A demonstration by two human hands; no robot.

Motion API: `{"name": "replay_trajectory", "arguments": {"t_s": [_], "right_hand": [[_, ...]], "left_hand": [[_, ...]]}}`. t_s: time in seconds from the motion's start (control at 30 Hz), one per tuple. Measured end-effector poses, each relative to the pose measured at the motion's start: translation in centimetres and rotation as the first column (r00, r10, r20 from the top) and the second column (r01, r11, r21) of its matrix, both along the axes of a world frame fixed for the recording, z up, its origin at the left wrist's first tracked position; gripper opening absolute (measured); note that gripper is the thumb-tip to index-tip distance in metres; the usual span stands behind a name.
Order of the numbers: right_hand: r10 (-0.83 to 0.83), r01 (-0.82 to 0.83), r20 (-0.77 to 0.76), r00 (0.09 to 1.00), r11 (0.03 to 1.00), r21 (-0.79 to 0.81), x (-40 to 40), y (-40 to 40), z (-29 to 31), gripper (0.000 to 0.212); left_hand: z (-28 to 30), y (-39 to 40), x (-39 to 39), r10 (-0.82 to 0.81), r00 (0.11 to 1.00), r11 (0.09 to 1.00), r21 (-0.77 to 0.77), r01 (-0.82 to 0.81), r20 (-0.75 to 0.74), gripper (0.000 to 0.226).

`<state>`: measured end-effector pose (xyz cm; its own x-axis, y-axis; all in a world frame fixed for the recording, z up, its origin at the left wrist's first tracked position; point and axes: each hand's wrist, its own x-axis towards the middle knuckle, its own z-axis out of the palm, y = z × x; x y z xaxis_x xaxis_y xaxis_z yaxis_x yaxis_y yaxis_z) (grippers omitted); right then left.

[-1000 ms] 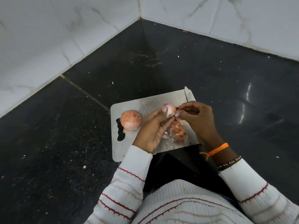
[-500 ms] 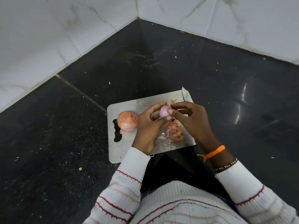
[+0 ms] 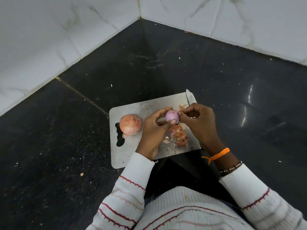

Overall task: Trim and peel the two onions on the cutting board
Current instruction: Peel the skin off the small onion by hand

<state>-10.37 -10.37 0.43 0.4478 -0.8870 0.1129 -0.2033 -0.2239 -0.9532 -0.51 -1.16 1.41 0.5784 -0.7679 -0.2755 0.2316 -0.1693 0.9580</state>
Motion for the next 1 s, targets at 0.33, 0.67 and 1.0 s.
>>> {"name": "replay_trajectory", "arguments": {"t_s": [0.33, 0.67, 1.0], "right_hand": [[-0.019, 0.022, -0.036, 0.999, 0.995, 0.101, -0.3, -0.8, -0.9, 0.006], [-0.039, 0.014, -0.19, 0.981, 0.992, -0.128, -0.2, -0.8, -2.0, 0.012], [0.082, -0.087, 0.034, 0.996, 0.971, 0.221, 0.1, -0.2, -0.2, 0.011]], "left_hand": [[0.4, 0.3, 0.4, -0.103, 0.992, 0.994, -0.037, 0.101, -0.068, 0.027], [1.8, 1.1, 0.7, -0.198, 0.961, 0.959, -0.239, 0.149, -0.195, 0.03], [0.3, 0.4, 0.2, 0.069, 0.993, 0.997, -0.035, -0.073, -0.093, 0.037]]}}
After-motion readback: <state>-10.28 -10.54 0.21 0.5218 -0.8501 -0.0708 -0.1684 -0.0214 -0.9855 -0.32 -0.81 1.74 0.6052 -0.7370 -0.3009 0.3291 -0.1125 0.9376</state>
